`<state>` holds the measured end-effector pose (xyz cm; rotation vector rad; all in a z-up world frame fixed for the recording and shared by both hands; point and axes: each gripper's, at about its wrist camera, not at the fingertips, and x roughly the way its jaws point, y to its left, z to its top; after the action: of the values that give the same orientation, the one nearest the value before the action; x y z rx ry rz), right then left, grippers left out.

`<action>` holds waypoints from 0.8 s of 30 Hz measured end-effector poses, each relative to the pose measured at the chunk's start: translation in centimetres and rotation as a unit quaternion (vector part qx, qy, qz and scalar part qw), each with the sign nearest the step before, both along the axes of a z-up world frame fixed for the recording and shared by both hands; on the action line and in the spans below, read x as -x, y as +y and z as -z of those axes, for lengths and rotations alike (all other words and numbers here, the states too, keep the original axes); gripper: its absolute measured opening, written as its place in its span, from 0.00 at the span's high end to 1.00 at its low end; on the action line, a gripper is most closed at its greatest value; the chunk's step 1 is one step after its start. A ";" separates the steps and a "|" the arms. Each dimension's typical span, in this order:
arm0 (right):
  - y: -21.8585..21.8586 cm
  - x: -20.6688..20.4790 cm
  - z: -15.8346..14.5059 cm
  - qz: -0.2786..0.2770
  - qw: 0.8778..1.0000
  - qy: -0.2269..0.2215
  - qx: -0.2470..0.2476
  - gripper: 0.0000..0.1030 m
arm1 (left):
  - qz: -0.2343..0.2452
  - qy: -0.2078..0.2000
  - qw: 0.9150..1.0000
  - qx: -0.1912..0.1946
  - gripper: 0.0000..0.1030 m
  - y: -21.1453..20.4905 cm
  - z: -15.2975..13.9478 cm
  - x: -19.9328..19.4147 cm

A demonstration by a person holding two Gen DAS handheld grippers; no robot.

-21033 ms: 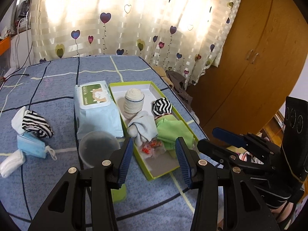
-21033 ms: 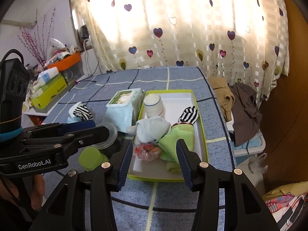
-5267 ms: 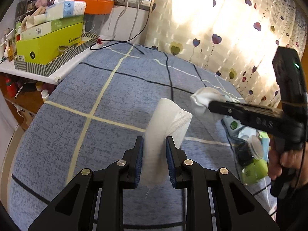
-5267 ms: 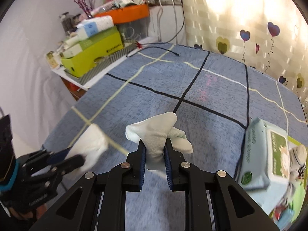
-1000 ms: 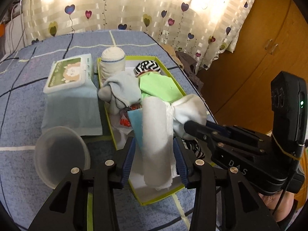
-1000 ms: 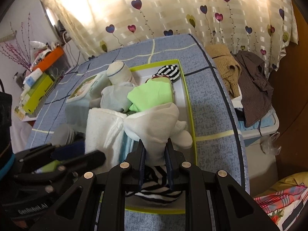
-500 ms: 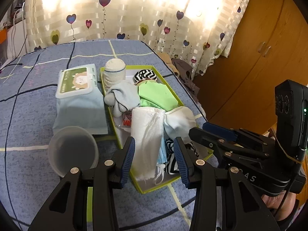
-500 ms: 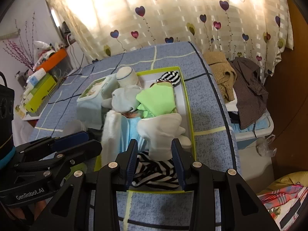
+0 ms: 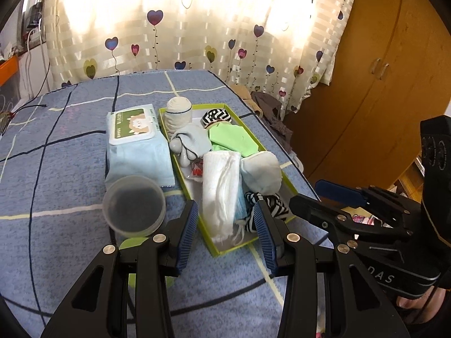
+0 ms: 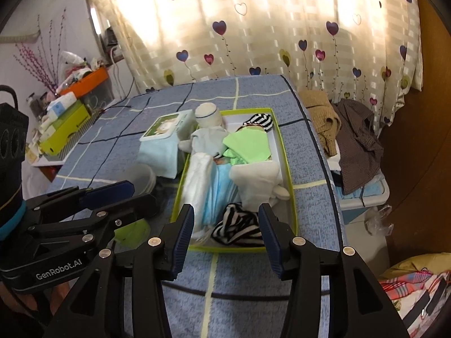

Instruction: Organize soft objects

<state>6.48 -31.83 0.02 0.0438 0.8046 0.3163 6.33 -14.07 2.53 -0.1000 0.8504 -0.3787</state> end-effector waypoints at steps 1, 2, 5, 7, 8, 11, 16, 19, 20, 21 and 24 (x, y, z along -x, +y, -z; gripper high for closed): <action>0.2 0.4 -0.2 -0.001 1.000 -0.002 0.003 0.53 | 0.000 0.000 1.000 -0.001 0.58 0.1 -0.1 0.2; 0.5 0.8 -0.4 -0.002 1.000 -0.005 0.007 0.52 | 0.000 -0.001 1.000 -0.002 0.58 0.2 -0.2 0.5; 0.9 1.7 -0.6 -0.003 1.000 -0.008 0.013 0.51 | -0.002 -0.002 1.000 -0.006 0.58 0.6 -0.3 1.2; 1.3 2.2 -0.6 -0.004 1.000 -0.007 0.017 0.51 | -0.004 -0.001 1.000 -0.007 0.58 0.9 -0.3 1.5; 1.5 2.4 -0.6 -0.004 1.000 -0.006 0.019 0.51 | -0.006 0.000 1.000 -0.008 0.58 1.1 -0.3 1.7; 1.9 2.9 -0.6 -0.004 1.000 -0.006 0.024 0.50 | -0.007 0.004 1.000 -0.004 0.58 1.6 -0.3 2.1; 2.3 3.4 -0.6 -0.007 1.000 -0.007 0.027 0.50 | -0.013 0.006 1.000 -0.009 0.58 2.0 -0.1 2.7; 2.7 3.8 -0.6 -0.009 0.999 -0.007 0.030 0.50 | -0.016 0.006 1.000 -0.018 0.58 1.9 0.1 3.1; 2.9 3.9 -0.6 -0.010 0.999 -0.007 0.030 0.50 | -0.018 0.004 1.000 -0.024 0.58 1.9 0.1 3.2; 3.0 4.0 -0.6 -0.011 0.999 -0.007 0.031 0.50 | -0.019 0.002 0.999 -0.027 0.58 1.9 0.1 3.3; 3.2 4.2 -0.6 -0.012 0.999 -0.007 0.033 0.50 | -0.020 0.003 0.999 -0.026 0.58 2.1 0.1 3.5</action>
<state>2.29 -28.64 0.65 -0.0305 0.8015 0.3128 2.85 -11.94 2.41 -0.0694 0.8627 -0.3194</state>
